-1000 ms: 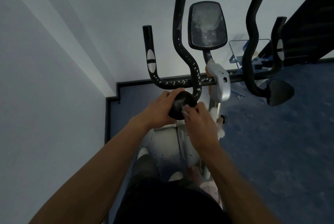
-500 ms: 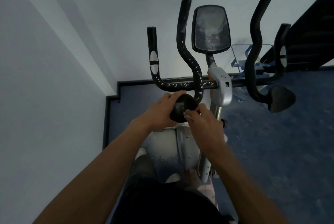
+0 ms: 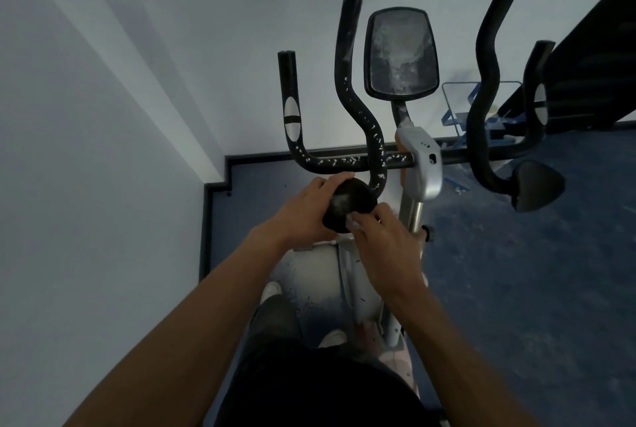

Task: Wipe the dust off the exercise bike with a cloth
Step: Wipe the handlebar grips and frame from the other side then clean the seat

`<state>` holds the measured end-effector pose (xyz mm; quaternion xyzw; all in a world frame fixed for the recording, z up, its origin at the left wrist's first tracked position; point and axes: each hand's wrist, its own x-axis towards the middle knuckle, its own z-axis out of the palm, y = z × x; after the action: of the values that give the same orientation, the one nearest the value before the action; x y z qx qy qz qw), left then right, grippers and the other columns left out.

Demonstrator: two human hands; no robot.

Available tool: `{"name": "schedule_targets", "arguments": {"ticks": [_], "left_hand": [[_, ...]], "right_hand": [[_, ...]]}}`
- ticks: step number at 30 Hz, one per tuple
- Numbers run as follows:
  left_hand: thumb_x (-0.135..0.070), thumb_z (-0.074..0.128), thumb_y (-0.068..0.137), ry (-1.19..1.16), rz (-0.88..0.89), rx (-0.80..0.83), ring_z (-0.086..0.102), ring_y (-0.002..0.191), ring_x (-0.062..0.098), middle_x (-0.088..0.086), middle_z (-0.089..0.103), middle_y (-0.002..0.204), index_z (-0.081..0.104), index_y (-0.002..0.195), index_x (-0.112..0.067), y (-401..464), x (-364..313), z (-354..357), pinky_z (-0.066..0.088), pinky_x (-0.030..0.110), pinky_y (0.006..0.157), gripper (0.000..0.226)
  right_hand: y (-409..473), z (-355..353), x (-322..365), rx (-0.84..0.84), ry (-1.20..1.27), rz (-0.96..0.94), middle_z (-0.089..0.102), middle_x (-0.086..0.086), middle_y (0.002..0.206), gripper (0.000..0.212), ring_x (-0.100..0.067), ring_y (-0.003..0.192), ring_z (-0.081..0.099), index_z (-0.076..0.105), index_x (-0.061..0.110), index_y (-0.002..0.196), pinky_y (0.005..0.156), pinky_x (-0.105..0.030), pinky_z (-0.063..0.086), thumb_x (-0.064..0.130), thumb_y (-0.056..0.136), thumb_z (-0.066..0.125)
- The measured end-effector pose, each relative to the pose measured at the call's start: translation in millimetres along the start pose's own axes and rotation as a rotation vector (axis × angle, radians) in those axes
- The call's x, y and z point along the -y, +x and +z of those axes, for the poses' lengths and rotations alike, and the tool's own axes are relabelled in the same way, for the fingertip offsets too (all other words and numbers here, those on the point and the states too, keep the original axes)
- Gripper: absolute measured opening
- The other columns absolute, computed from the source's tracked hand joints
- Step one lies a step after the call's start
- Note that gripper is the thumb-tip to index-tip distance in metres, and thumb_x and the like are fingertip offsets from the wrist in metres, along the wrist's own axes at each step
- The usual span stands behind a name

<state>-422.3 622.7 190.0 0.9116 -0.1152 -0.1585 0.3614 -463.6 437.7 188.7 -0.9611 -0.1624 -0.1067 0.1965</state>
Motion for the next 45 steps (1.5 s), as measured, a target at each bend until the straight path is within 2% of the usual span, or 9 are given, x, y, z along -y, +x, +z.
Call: {"name": "schedule_targets", "arguments": {"ticks": [4, 10, 13, 21, 25, 29, 33, 37, 45], "left_hand": [[-0.019, 0.087, 0.072, -0.018, -0.003, -0.003, 0.049, 0.127, 0.026, 0.008, 0.039, 0.146, 0.017, 0.153, -0.044, 1, 0, 0, 0.049, 0.045, 0.105, 0.11], [-0.027, 0.087, 0.072, -0.02, 0.012, -0.018, 0.048, 0.129, 0.027, 0.006, 0.04, 0.146, 0.018, 0.15, -0.049, 2, 2, 2, 0.047, 0.051, 0.107, 0.106], [-0.021, 0.088, 0.07, -0.019, 0.006, -0.006, 0.049, 0.128, 0.028, 0.007, 0.039, 0.146, 0.017, 0.151, -0.047, 2, 2, 2, 0.047, 0.049, 0.107, 0.111], [-0.022, 0.086, 0.076, 0.012, 0.033, 0.019, 0.051, 0.123, 0.03, 0.01, 0.04, 0.144, 0.015, 0.152, -0.044, 2, 3, 0, 0.049, 0.049, 0.104, 0.106], [-0.02, 0.088, 0.072, 0.022, 0.013, 0.024, 0.052, 0.124, 0.03, 0.009, 0.039, 0.145, 0.015, 0.153, -0.043, 3, 2, 0, 0.049, 0.048, 0.104, 0.111], [-0.017, 0.083, 0.077, 0.017, 0.028, 0.027, 0.053, 0.121, 0.03, 0.011, 0.04, 0.142, 0.014, 0.154, -0.043, 2, 3, 0, 0.05, 0.049, 0.102, 0.107], [-0.018, 0.08, 0.081, 0.014, 0.049, 0.052, 0.052, 0.122, 0.03, 0.012, 0.038, 0.143, 0.01, 0.156, -0.042, 2, 5, -1, 0.05, 0.048, 0.103, 0.105], [-0.018, 0.083, 0.079, -0.01, 0.041, 0.06, 0.049, 0.126, 0.028, 0.011, 0.037, 0.144, 0.011, 0.155, -0.042, 2, 3, -2, 0.049, 0.046, 0.105, 0.108], [-0.017, 0.081, 0.08, -0.02, 0.025, 0.06, 0.049, 0.128, 0.031, 0.012, 0.036, 0.149, 0.014, 0.157, -0.038, 3, 2, -3, 0.047, 0.049, 0.107, 0.104]], "right_hand": [[12, 9, 4, -0.085, 0.214, 0.156, 0.057, -0.005, 0.103, 0.017, -0.014, 0.07, 0.06, 0.07, 0.012, 0.113, 0.06, -0.031, 0.057, 0.021, 0.102, 0.06], [-20, 31, 11, 0.096, 0.207, 0.107, 0.053, 0.002, 0.105, 0.025, -0.009, 0.072, 0.057, 0.066, 0.019, 0.12, 0.062, -0.028, 0.055, 0.029, 0.104, 0.049], [-9, 29, 4, -0.006, 0.27, 0.152, 0.06, -0.004, 0.111, 0.031, -0.007, 0.09, 0.057, 0.065, 0.014, 0.123, 0.072, -0.024, 0.053, 0.03, 0.105, 0.045], [-17, 38, 21, 0.022, 0.429, 0.159, 0.061, -0.003, 0.101, 0.017, -0.014, 0.081, 0.062, 0.07, 0.007, 0.111, 0.068, -0.036, 0.056, 0.015, 0.102, 0.058], [-14, 23, 15, -0.062, 0.453, 0.275, 0.061, 0.002, 0.107, 0.02, -0.01, 0.09, 0.058, 0.07, 0.012, 0.117, 0.077, -0.022, 0.048, 0.02, 0.102, 0.061], [-4, 29, 25, 0.013, 0.46, 0.257, 0.062, -0.002, 0.111, 0.023, -0.011, 0.093, 0.06, 0.068, 0.01, 0.122, 0.081, -0.026, 0.053, 0.015, 0.101, 0.059], [-8, 27, 28, 0.069, 0.563, 0.258, 0.064, 0.003, 0.103, 0.016, 0.0, 0.09, 0.06, 0.073, 0.016, 0.113, 0.081, -0.006, 0.044, 0.019, 0.099, 0.064], [-3, 26, 20, -0.054, 0.582, 0.376, 0.066, 0.0, 0.102, 0.017, 0.002, 0.092, 0.059, 0.072, 0.011, 0.111, 0.079, -0.003, 0.042, 0.021, 0.099, 0.066], [-2, 23, 26, -0.011, 0.602, 0.281, 0.064, 0.004, 0.1, 0.012, 0.0, 0.09, 0.06, 0.072, 0.015, 0.106, 0.08, -0.009, 0.045, 0.02, 0.101, 0.063]]}}
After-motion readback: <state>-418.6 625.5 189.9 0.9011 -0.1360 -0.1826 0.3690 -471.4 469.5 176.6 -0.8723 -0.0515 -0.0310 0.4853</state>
